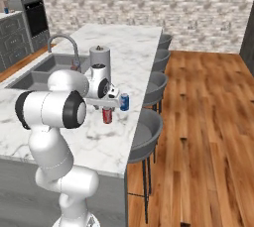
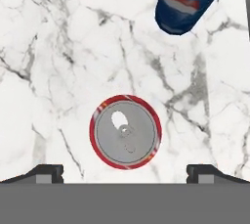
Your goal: Four empty soda cans are scattered around the kitchen. Gather all the cans and cluster them next to the stove for recycling.
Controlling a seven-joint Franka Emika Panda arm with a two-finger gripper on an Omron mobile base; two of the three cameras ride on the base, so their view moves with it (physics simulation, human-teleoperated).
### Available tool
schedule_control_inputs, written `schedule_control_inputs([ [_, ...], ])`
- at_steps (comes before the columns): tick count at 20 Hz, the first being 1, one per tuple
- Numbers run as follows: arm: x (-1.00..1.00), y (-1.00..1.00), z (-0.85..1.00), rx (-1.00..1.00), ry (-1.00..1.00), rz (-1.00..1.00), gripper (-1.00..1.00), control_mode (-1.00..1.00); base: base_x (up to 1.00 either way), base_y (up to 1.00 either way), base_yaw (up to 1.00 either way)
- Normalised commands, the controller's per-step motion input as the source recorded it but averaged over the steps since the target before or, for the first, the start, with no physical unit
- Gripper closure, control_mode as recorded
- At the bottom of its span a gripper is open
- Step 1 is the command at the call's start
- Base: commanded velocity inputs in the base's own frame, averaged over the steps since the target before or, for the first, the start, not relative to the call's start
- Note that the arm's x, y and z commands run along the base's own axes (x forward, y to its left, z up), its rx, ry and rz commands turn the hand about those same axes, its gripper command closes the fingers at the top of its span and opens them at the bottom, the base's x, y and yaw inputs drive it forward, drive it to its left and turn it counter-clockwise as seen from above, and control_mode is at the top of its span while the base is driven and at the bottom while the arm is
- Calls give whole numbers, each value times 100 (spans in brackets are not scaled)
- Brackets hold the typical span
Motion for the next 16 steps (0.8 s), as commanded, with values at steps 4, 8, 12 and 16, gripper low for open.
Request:
schedule_control_inputs([
  [4,20,0,-5,0,1,0,-100,-100,0,0,0],
  [8,19,0,-7,0,2,-1,-100,-100,0,0,0],
  [12,7,0,-18,0,1,-1,-100,-100,0,0,0],
  [16,1,0,-17,0,0,-1,-100,-100,0,0,0],
])
